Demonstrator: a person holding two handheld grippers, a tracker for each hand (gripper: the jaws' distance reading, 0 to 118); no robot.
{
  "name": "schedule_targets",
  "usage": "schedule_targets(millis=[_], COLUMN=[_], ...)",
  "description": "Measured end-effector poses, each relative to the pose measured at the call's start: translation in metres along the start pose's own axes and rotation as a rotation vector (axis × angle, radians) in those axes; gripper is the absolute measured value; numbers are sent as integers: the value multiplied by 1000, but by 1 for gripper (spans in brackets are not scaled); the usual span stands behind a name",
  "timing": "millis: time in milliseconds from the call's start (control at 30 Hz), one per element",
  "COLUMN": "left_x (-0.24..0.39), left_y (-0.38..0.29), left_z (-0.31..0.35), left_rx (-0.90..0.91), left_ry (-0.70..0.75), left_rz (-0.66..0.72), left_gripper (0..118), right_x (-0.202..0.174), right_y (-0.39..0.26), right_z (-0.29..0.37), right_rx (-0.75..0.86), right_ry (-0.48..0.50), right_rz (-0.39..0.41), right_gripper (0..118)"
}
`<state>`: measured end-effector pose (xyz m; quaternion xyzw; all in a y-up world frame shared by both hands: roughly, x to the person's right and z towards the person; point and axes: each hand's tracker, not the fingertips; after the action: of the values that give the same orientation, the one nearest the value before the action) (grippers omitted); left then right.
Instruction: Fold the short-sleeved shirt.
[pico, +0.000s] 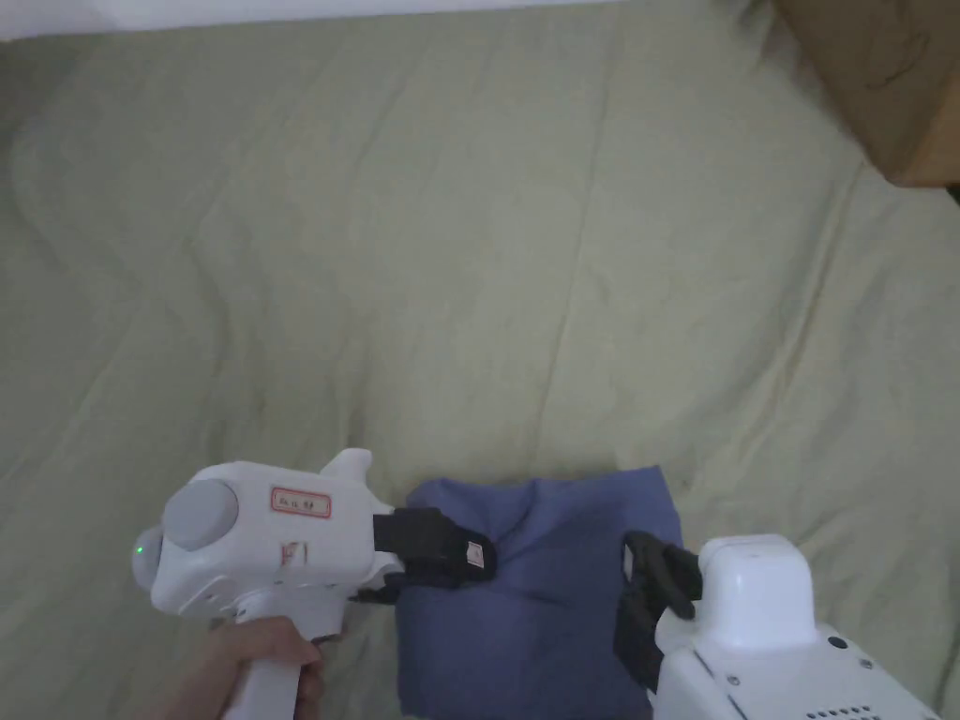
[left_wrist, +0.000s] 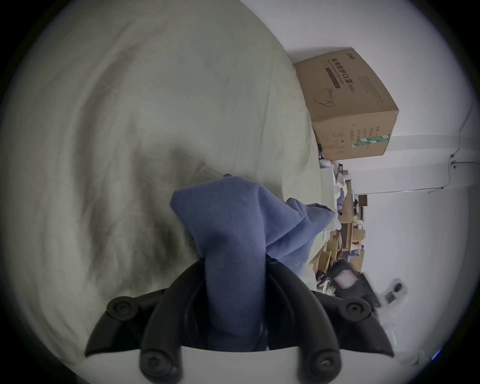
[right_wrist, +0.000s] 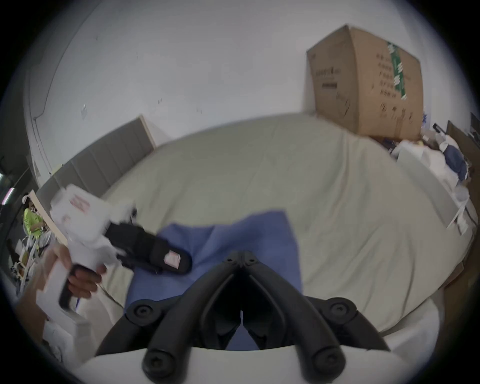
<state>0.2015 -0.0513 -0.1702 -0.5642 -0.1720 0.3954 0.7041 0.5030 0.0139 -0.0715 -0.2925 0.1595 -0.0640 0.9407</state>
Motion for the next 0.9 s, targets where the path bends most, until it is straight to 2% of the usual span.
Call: schedule_targets(millis=[133,200,267,300,367,433,533,600,667,800,900], left_x=[9,11,12,9,1,-9,-32,-49,-51,-89,-115], left_y=[2,3,5,7,13,20,37,47,45,71,92], left_z=[26,48,72,85,108,131,168,194,216,261,289], left_rx=[34,62,83,96,107,116,136,151,176,199,218], left_ry=[42,81,152,187,242,273,377,438,483,619,724], left_rz=[-44,-94,-138,-144,-154,-149,-177,-191,-152,-163,-101], left_gripper=[22,22,22,22,22,22,22,22,22,22,22], right_x=[-9,-21,-31,-41,-57,-74,-91,-98,-105,-113,-123], right_y=[30,41,49,55,61,66,70,67,67,70,75], right_z=[41,69,96,104,111,110,104,93,84,68,57], right_rx=[143,269,404,446,481,503,485,472,465,443,403], right_ry=[-32,-96,-91,-111,-121,-141,-123,-134,-143,-155,-173], right_rz=[-27,-41,-102,-89,26,110,92,111,129,112,164], right_gripper=[0,0,0,0,0,0,0,0,0,0,0])
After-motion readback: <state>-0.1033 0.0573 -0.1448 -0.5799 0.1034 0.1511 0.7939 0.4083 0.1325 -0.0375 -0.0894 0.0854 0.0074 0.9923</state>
